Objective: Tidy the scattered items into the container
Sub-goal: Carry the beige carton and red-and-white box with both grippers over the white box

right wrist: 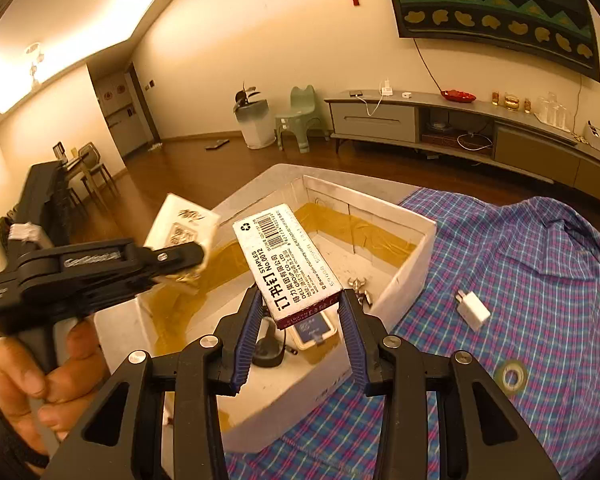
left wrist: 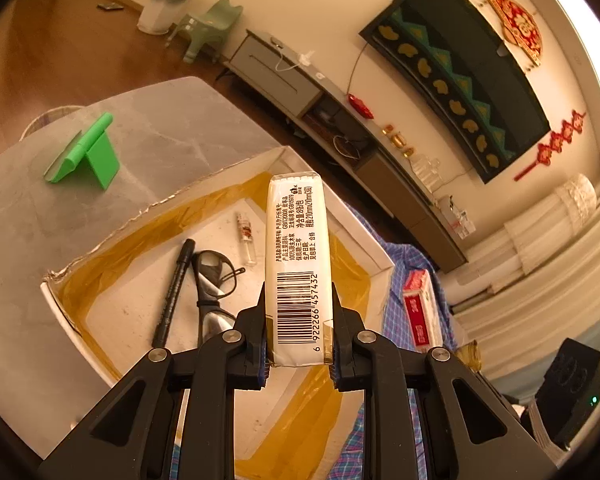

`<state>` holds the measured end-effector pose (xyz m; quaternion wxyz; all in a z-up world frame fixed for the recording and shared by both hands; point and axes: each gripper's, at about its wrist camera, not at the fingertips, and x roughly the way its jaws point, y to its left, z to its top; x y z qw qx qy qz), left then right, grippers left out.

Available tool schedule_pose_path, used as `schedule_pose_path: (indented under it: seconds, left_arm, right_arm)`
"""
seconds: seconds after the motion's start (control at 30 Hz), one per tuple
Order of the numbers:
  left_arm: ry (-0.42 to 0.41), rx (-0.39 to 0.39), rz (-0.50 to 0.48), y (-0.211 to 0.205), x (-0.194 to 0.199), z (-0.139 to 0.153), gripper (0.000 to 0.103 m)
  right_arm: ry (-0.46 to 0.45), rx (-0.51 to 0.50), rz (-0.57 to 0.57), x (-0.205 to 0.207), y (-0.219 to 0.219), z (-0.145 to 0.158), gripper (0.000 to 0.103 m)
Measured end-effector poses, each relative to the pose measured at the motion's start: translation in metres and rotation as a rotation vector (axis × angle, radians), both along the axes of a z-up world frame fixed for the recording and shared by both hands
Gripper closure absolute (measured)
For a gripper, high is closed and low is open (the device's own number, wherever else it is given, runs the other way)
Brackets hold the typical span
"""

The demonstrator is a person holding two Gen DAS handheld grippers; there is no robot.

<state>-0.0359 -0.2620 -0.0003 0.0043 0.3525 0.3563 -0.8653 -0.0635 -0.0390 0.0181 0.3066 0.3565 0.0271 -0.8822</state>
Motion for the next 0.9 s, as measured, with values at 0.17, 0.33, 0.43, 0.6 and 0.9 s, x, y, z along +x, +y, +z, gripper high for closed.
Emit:
schedule_pose_path:
  seconds: [0.17, 0.33, 0.43, 0.6, 0.9]
  left_arm:
    - [-0.03, 0.008, -0.004, 0.0, -0.005, -0.007, 0.081]
    - [-0.063, -0.003, -0.051, 0.011, -0.02, -0.013, 0.08]
    - [-0.064, -0.012, -0.034, 0.012, -0.03, -0.01, 0.08]
    - [-0.062, 0.008, -0.014, 0.011, -0.047, -0.007, 0.08]
    - [-0.108, 0.04, 0.014, 0.01, -0.077, -0.014, 0.08]
  right_arm:
    - [-0.034, 0.027, 0.027, -0.025, -0.018, -0.002, 0.062]
    - [-0.065, 0.059, 0.036, -0.046, -0.029, -0.005, 0.062]
    - [-0.083, 0.093, 0.038, -0.058, -0.035, -0.009, 0.062]
    - [-0.111, 0.148, 0.048, -0.078, -0.042, -0.012, 0.062]
    - [-0.178, 0.232, 0.033, -0.111, -0.044, -0.02, 0.062]
